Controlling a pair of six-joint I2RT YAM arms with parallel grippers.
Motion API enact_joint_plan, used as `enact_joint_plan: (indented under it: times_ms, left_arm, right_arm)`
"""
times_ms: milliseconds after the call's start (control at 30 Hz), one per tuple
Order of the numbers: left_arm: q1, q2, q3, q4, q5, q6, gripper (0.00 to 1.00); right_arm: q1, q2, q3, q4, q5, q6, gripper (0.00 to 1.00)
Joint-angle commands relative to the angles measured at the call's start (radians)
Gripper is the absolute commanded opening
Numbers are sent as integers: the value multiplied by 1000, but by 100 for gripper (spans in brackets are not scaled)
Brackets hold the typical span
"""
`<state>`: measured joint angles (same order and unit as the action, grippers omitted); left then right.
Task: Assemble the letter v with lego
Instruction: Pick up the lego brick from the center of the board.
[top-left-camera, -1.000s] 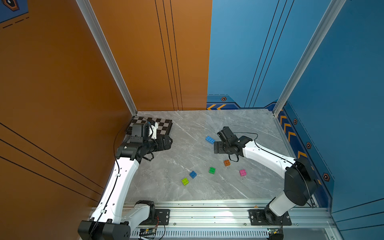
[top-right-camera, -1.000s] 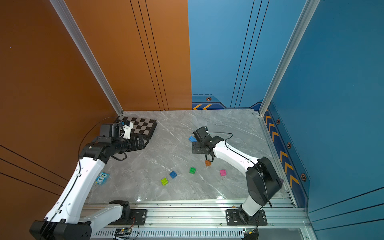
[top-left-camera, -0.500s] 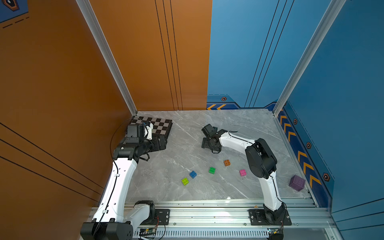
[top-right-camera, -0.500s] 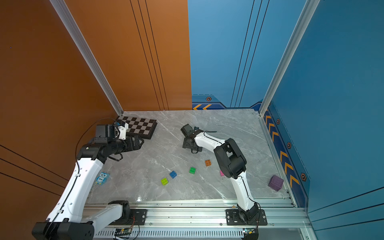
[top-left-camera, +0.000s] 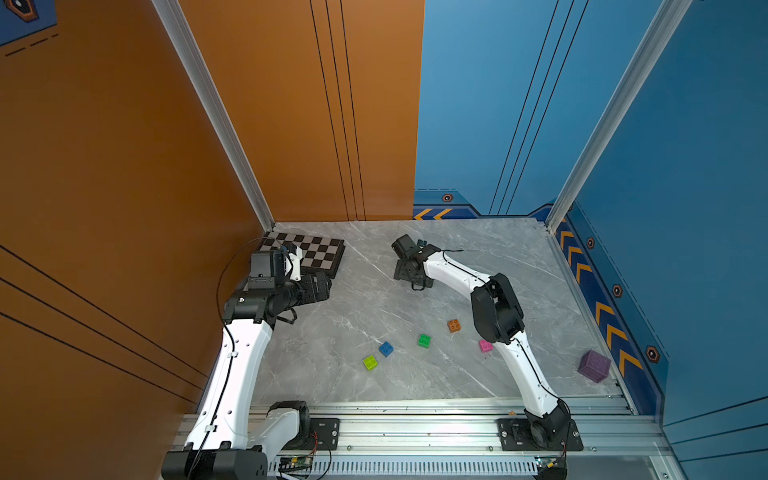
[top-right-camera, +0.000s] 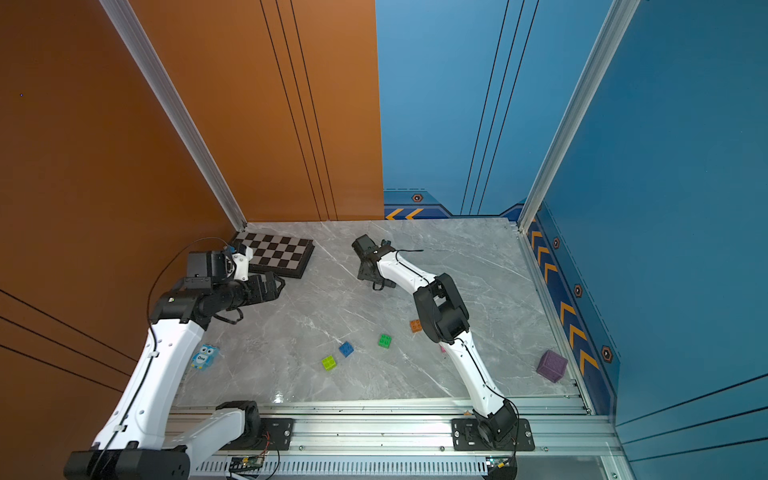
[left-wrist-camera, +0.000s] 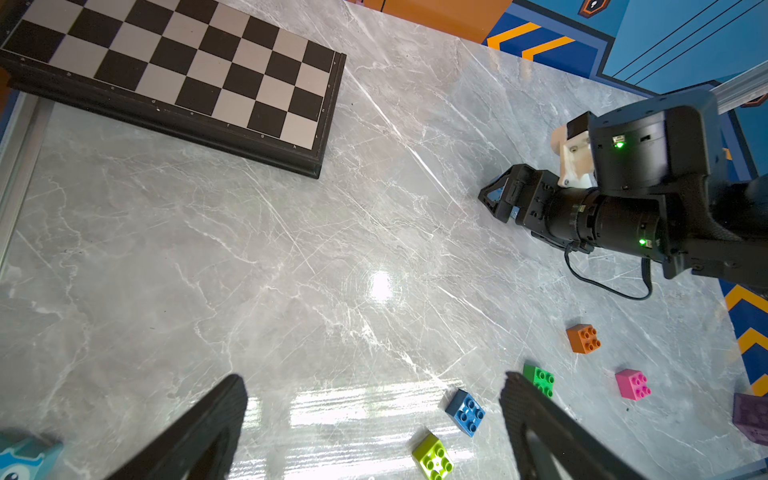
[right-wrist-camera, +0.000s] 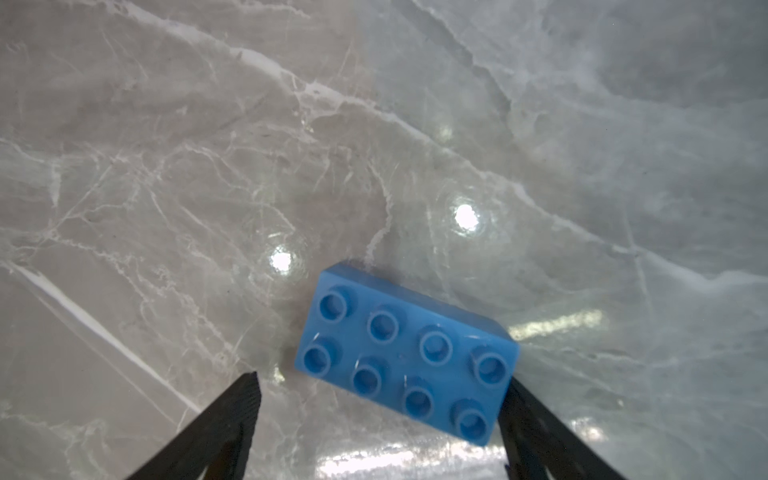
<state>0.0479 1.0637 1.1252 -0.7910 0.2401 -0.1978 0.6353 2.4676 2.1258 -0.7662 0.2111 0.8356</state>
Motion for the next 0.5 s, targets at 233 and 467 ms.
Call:
enact_joint_plan:
  times_ms: [233, 467]
  left_arm:
    - [18, 1, -21, -15, 26, 15, 98]
    - [24, 7, -22, -14, 35, 13, 98]
  right_arm:
    - [-26, 138, 175, -133, 7, -27, 84]
    - [-14, 160, 201, -147, 14, -81, 77]
